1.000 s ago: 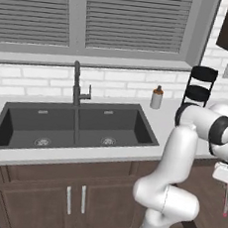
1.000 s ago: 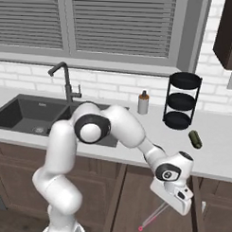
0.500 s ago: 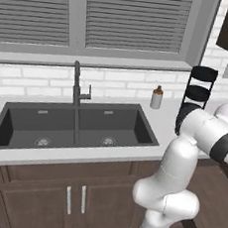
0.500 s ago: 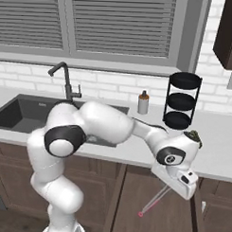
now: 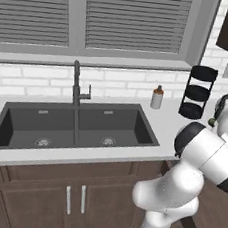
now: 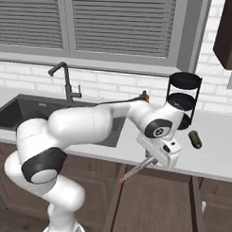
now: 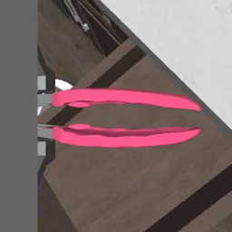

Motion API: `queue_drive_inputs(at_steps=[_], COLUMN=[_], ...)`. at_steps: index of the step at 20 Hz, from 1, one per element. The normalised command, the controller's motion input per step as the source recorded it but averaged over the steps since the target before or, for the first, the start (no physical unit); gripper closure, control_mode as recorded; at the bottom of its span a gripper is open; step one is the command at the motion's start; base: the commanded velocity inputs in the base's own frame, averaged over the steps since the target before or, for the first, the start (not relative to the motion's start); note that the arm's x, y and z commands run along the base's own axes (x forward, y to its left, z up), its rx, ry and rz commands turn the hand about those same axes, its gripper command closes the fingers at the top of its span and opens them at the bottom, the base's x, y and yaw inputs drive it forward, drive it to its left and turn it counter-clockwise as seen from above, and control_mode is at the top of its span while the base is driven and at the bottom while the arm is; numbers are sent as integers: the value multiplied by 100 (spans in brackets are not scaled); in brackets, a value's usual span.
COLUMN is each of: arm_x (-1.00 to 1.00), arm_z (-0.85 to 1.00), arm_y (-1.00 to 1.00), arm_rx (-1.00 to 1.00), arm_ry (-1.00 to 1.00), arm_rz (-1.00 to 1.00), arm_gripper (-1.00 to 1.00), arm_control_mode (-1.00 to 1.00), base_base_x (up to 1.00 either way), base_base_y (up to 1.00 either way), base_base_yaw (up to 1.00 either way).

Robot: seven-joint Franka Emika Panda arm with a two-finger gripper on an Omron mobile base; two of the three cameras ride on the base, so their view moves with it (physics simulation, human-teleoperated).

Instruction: Pick the tongs from the drawer and place it on the counter.

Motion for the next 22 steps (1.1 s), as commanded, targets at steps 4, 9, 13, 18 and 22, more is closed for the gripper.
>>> queue_drive_inputs(at_steps=[4,9,13,18,22], arm_x=[56,83,81,64,59], arm_z=[19,-12,7,-3,-21], arm_y=[78,14,0,-4,-17], arm_rx=[-6,-5,0,0,0], arm_ry=[0,4,16,12,0], arm_rz=[-23,-11,-7,0,0], arm_gripper=[100,100,100,100,100], arm_control_mode=[-100,-100,-100,-100,-100], base_base_x=[0,0,0,0,0], base_base_y=[0,0,0,0,0], base_base_yaw=[0,0,0,0,0])
